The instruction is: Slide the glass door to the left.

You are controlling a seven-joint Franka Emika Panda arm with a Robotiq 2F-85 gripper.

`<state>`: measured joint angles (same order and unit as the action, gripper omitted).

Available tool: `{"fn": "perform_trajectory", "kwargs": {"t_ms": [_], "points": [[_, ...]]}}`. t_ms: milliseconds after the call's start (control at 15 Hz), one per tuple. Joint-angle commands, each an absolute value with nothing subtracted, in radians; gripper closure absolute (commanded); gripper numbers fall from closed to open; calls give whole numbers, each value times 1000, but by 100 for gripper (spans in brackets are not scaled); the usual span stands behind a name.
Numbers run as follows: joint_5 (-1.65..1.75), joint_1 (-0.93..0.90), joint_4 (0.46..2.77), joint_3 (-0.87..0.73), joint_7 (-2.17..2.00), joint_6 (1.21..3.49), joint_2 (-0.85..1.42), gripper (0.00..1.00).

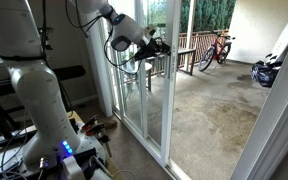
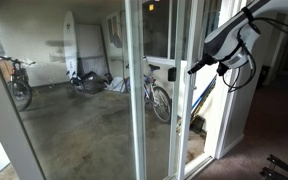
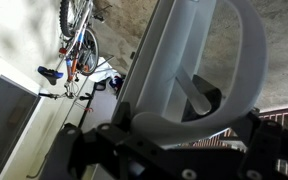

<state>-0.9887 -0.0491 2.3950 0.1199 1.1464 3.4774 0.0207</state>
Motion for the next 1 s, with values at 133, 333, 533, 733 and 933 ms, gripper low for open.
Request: {"fn": "perform_trajectory", "kwargs": {"t_ms": [133,333,533,733,933], "points": [[-989,-57,2395,125,1146,3477,21,0],[-993,-60,2394,132,1146,3477,21,0],[-995,-61,2393,134,1146,3477,21,0],[-1035,-72,2347,120,1228,3475,38,0],[-1103,-105,2272,99,1348,3466,60,0]]}}
